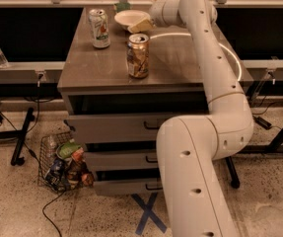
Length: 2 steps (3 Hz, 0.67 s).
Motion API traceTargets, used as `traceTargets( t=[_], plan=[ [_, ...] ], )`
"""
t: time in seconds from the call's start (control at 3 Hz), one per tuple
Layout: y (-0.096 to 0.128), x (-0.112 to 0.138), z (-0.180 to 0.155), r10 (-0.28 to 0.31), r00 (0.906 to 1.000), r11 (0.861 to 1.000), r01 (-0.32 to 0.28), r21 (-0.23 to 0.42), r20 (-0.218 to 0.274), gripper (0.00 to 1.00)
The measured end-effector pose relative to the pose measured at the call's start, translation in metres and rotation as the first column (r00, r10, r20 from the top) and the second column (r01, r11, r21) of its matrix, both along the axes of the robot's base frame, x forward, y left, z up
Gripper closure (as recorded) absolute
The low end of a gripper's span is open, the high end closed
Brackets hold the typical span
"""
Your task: Move paper bowl near sponge
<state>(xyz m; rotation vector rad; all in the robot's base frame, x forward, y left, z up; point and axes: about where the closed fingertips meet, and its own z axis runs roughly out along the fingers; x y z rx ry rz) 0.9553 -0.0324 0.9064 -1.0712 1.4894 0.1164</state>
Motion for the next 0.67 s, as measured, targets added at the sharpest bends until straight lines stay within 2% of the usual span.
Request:
traceTargets(
  t=[0.33,0.67],
  plan=[
    [-0.009,-0.002,0.004,-0.006,1.0000,1.000,0.006,0.018,-0.002,0.00],
    [-0.066,-0.017,0.031,-0.046,0.9988,0.990,0.048,0.130,-0.017,0.00]
  ],
)
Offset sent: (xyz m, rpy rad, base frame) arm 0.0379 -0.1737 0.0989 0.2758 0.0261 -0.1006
